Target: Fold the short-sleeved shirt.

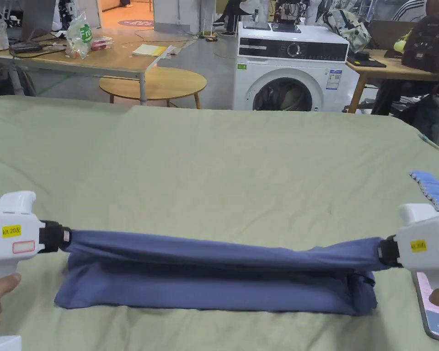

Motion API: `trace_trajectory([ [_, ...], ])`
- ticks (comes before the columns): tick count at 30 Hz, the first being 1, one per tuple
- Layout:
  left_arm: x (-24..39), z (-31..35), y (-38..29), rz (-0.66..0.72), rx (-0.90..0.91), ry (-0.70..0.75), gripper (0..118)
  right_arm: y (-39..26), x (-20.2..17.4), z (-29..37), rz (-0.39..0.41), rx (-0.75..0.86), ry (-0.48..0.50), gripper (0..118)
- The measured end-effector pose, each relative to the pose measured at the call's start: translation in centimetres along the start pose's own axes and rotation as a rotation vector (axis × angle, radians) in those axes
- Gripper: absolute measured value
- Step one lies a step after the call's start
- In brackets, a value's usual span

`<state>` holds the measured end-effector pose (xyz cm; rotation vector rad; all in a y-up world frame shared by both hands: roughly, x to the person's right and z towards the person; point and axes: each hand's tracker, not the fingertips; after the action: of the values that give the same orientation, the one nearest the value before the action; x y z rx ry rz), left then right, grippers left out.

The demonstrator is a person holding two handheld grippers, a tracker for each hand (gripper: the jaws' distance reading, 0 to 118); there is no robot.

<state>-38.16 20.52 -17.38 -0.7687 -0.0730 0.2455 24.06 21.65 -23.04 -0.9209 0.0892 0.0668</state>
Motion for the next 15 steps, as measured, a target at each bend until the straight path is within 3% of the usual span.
trace_trajectory([
  [6, -1.0, -2.8, -4.4, -0.003, -0.188, 0.037, 0, -3.7, -0.2, -5.3, 0.068, -0.184, -0.062, 0],
  [13, -1.7, -4.8, -5.6, 0.049, -0.237, 0.041, 0, -4.7, -0.4, -8.1, 0.058, -0.204, -0.093, 0],
  [14, -1.5, -4.8, -5.2, 0.043, -0.246, 0.046, 1, -4.4, -0.5, -7.8, 0.055, -0.199, -0.100, 2],
  [15, -1.2, -4.5, -4.9, 0.031, -0.255, 0.055, 13, -4.2, -0.7, -7.5, 0.058, -0.198, -0.109, 12],
])
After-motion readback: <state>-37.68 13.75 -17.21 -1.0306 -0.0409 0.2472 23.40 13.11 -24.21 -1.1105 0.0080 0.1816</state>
